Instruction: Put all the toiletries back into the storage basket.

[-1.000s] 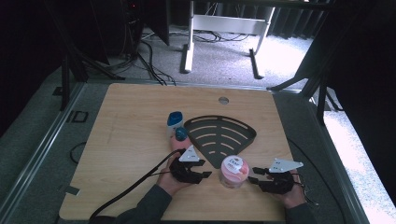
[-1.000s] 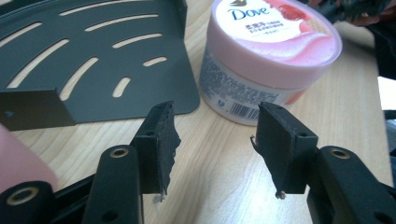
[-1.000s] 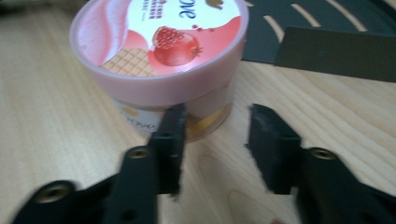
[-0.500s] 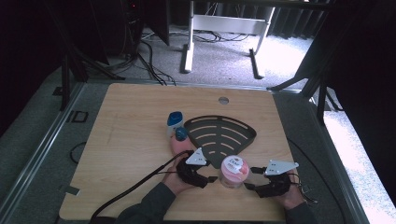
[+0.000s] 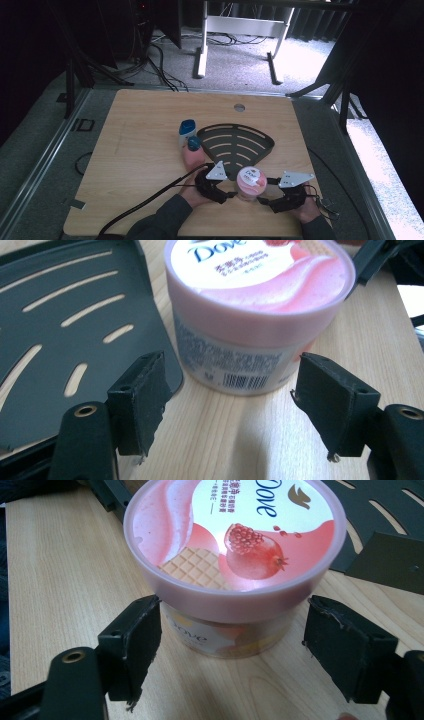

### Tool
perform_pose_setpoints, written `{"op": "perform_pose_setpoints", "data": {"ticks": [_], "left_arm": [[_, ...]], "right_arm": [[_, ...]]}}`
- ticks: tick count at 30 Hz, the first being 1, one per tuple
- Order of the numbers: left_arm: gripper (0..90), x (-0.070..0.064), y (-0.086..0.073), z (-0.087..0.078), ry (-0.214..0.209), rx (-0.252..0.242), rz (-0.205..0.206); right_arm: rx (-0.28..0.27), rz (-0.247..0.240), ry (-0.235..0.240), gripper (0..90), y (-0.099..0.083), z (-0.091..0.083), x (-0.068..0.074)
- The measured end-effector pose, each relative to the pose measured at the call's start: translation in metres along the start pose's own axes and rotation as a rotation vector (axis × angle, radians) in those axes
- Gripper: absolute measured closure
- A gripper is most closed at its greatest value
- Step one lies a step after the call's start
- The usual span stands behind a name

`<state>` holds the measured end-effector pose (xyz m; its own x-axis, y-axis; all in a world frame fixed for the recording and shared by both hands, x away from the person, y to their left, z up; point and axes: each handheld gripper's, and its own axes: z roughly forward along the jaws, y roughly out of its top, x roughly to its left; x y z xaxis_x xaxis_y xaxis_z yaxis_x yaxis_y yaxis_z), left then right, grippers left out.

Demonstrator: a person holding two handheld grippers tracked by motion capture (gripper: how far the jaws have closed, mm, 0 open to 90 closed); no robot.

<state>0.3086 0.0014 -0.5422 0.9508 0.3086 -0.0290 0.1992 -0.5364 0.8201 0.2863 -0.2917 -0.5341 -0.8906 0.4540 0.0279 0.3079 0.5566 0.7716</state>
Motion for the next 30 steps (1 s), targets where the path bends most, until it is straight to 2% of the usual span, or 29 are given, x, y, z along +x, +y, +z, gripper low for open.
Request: {"op": "perform_pose_setpoints", "data": {"ticks": [5,14,18,30], "left_arm": [[28.3,0.0,0.002,0.002,-0.003,-0.01,0.004],[28.0,-0.003,0.005,0.008,-0.038,-0.018,0.022],[27.0,-0.003,0.006,0.009,-0.039,-0.014,0.036],[22.4,-0.004,0.006,0.014,-0.042,-0.019,0.037]], "right_arm": [[-0.003,-0.001,0.008,20.4,0.001,0.002,0.0],[-0.009,-0.001,0.01,19.0,0.001,0.004,0.0],[-0.013,-0.001,0.014,18.5,0.002,0.006,0.0],[-0.013,0.001,0.021,17.0,0.002,0.007,-0.002]]}}
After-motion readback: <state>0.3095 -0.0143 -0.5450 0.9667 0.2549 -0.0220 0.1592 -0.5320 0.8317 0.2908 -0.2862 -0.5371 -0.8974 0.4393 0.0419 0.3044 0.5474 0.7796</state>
